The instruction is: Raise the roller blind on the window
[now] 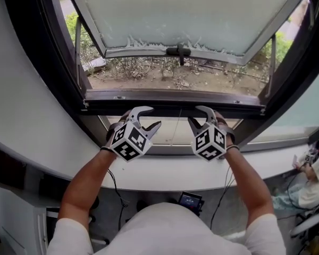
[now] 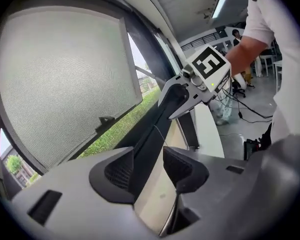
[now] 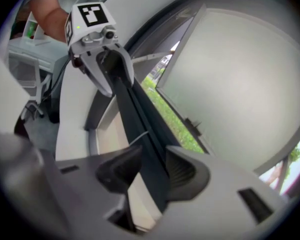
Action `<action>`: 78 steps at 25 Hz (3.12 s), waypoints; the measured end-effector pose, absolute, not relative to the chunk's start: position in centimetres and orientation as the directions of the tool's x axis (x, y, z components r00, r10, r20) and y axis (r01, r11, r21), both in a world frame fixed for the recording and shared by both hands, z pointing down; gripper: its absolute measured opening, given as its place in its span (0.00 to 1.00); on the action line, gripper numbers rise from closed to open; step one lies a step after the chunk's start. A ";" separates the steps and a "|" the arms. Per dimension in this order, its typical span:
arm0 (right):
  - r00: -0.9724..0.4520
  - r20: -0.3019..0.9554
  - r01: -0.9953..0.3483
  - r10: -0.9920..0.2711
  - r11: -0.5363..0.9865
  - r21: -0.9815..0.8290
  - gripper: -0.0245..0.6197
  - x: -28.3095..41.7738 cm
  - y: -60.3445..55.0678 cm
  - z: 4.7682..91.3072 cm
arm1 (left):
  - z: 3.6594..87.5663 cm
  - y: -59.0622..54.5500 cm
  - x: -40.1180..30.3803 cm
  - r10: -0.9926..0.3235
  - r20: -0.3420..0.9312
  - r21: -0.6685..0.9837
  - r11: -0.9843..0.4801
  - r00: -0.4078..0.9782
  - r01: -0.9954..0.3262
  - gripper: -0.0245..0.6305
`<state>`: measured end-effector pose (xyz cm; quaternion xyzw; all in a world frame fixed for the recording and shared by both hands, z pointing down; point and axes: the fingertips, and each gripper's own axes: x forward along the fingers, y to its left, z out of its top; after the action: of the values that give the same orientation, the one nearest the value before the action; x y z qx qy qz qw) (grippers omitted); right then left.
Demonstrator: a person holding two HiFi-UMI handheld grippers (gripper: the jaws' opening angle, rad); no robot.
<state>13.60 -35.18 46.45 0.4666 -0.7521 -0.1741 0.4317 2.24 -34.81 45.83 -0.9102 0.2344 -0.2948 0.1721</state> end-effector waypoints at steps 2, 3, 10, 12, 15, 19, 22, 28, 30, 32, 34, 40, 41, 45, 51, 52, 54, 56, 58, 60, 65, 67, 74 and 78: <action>-0.181 0.490 -0.520 -0.853 0.505 0.689 0.26 13.6 -35.5 46.4 | 46.0 -35.5 2.5 -0.544 0.472 -0.492 -0.815 0.694 -0.306 0.32; -0.174 0.493 -0.502 -0.852 0.508 0.700 0.26 13.6 -35.7 46.4 | 46.1 -35.9 2.6 -0.555 0.479 -0.515 -0.805 0.680 -0.294 0.32; -0.100 0.523 -0.313 -0.846 0.526 0.791 0.26 13.6 -36.6 48.0 | 47.9 -37.9 3.0 -0.624 0.525 -0.654 -0.731 0.579 -0.194 0.32; -0.084 0.523 -0.277 -0.848 0.524 0.805 0.26 13.6 -36.7 48.3 | 48.3 -37.9 3.2 -0.629 0.531 -0.665 -0.725 0.568 -0.182 0.32; -0.071 0.518 -0.243 -0.852 0.519 0.820 0.26 13.7 -36.9 48.3 | 48.4 -38.1 3.3 -0.641 0.535 -0.679 -0.714 0.550 -0.172 0.32; -0.033 0.529 -0.163 -0.848 0.526 0.835 0.26 13.7 -36.9 48.8 | 48.7 -38.3 3.4 -0.668 0.533 -0.705 -0.690 0.520 -0.164 0.32; -0.006 0.545 -0.135 -0.839 0.540 0.831 0.26 13.7 -36.9 49.2 | 48.8 -38.5 3.4 -0.686 0.528 -0.718 -0.675 0.501 -0.167 0.32; 0.044 0.536 -0.083 -0.843 0.531 0.843 0.26 13.9 -36.9 49.3 | 48.6 -38.7 3.4 -0.694 0.514 -0.743 -0.654 0.505 -0.143 0.25; 0.046 0.534 -0.079 -0.844 0.530 0.845 0.26 13.9 -36.9 49.4 | 48.6 -38.7 3.4 -0.694 0.511 -0.749 -0.649 0.506 -0.134 0.25; 0.054 0.537 -0.069 -0.842 0.534 0.843 0.26 13.9 -36.9 49.4 | 48.7 -38.7 3.5 -0.691 0.520 -0.748 -0.652 0.502 -0.124 0.25; 0.066 0.546 -0.065 -0.835 0.543 0.837 0.26 13.9 -36.9 49.5 | 48.8 -38.7 3.4 -0.692 0.523 -0.746 -0.654 0.498 -0.125 0.25; 0.083 0.541 -0.069 -0.837 0.537 0.841 0.26 13.9 -36.9 49.6 | 48.9 -38.7 3.4 -0.692 0.529 -0.737 -0.661 0.491 -0.138 0.25; 0.086 0.543 -0.069 -0.835 0.538 0.840 0.26 13.9 -36.9 49.6 | 48.8 -38.7 3.4 -0.694 0.533 -0.736 -0.662 0.485 -0.139 0.25; 0.100 0.546 -0.070 -0.832 0.541 0.838 0.26 13.8 -36.7 49.7 | 48.6 -38.7 3.3 -0.704 0.537 -0.742 -0.656 0.464 -0.138 0.21; 0.093 0.537 -0.095 -0.839 0.529 0.843 0.26 13.9 -36.7 49.6 | 48.7 -38.7 3.4 -0.704 0.533 -0.733 -0.662 0.470 -0.160 0.21; 0.091 0.538 -0.105 -0.838 0.529 0.842 0.26 13.9 -36.7 49.6 | 48.6 -38.7 3.4 -0.703 0.528 -0.729 -0.663 0.477 -0.171 0.21; 0.085 0.538 -0.124 -0.839 0.527 0.841 0.26 13.9 -36.8 49.5 | 48.5 -38.7 3.4 -0.700 0.523 -0.720 -0.668 0.487 -0.186 0.21; 0.078 0.540 -0.144 -0.838 0.527 0.838 0.26 13.9 -36.9 49.2 | 48.4 -38.7 3.5 -0.696 0.521 -0.713 -0.673 0.495 -0.196 0.21; 0.070 0.553 -0.166 -0.830 0.537 0.827 0.26 13.8 -36.8 49.1 | 48.4 -38.5 3.4 -0.688 0.523 -0.702 -0.683 0.503 -0.204 0.21; 0.069 0.559 -0.170 -0.827 0.542 0.823 0.26 13.9 -36.8 49.0 | 48.4 -38.4 3.4 -0.681 0.527 -0.691 -0.692 0.509 -0.209 0.21; 0.073 0.564 -0.172 -0.823 0.547 0.820 0.26 13.9 -36.8 48.9 | 48.3 -38.4 3.4 -0.669 0.537 -0.684 -0.701 0.514 -0.199 0.21; 0.077 0.561 -0.168 -0.824 0.544 0.822 0.26 13.9 -36.8 48.7 | 48.0 -38.4 3.4 -0.671 0.532 -0.688 -0.698 0.517 -0.198 0.21; 0.075 0.548 -0.167 -0.833 0.532 0.830 0.26 13.8 -36.8 47.5 | 46.8 -38.2 3.4 -0.655 0.524 -0.672 -0.711 0.544 -0.208 0.21; 0.074 0.536 -0.171 -0.841 0.519 0.837 0.26 13.9 -36.8 46.6 | 45.9 -38.1 3.4 -0.657 0.508 -0.677 -0.705 0.557 -0.214 0.21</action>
<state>13.88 -36.80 46.61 0.4064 -0.6226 -0.2745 0.6097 3.40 -38.11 45.92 -0.8359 0.2603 -0.3919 0.2827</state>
